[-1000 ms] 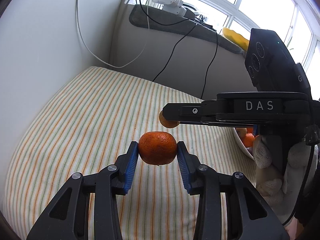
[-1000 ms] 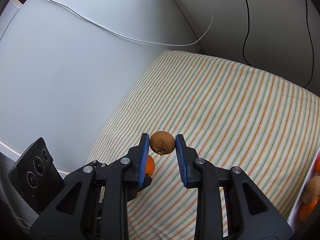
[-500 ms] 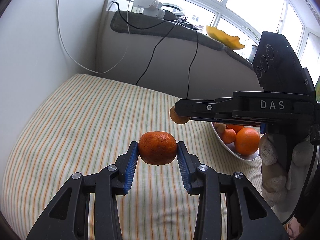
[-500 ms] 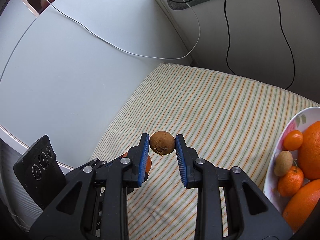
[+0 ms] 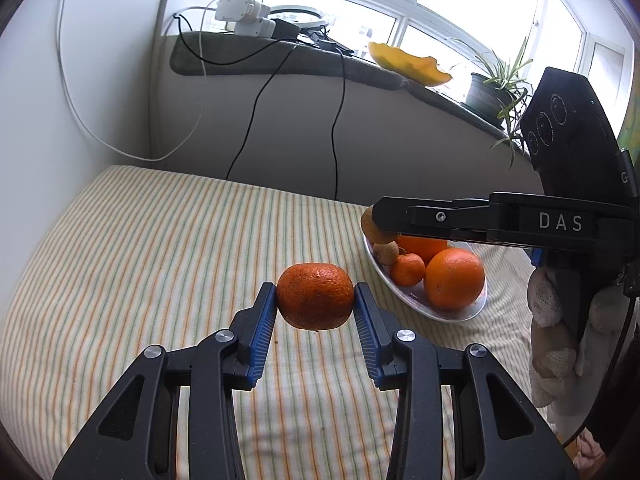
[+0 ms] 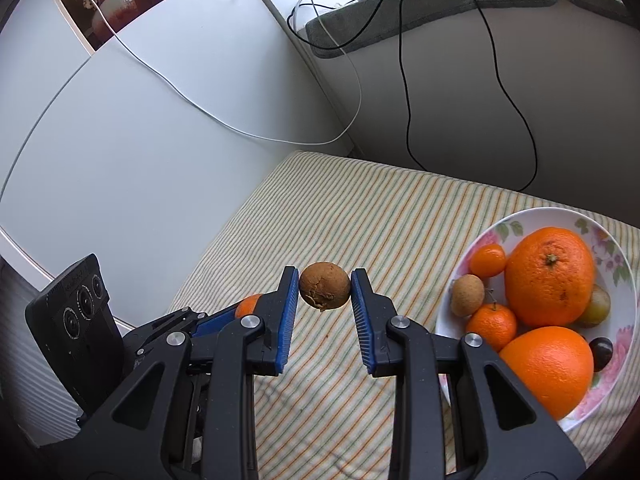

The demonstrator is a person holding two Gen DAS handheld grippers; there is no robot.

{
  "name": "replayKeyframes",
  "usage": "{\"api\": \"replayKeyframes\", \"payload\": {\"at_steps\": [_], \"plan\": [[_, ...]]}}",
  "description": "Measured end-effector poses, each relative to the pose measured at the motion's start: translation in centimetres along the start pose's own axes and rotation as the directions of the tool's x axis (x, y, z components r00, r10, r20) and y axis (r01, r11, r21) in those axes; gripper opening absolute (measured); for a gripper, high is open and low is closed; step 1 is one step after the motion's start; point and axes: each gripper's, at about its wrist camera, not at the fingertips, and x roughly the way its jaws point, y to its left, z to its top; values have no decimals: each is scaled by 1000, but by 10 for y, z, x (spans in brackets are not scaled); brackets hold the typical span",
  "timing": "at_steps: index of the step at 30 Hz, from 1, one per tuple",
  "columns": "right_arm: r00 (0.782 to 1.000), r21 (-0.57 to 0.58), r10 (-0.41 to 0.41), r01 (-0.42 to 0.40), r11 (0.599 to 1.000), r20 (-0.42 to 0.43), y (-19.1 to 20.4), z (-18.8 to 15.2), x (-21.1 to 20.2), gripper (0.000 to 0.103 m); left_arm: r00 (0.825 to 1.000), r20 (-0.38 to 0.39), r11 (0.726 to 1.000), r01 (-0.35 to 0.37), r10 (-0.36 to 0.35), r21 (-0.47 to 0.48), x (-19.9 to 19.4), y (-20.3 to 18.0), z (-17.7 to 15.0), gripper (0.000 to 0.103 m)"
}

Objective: Organize fruits
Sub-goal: 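Carry the mandarin and kiwi with both grippers over the white plate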

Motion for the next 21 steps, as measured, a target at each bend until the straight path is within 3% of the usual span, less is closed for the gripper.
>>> {"api": "replayKeyframes", "payload": {"at_steps": [21], "plan": [[987,121,-125,113,986,98,-78,-15,-69,28,995,-42,992,92,-89,83,35,-59,12,37]]}}
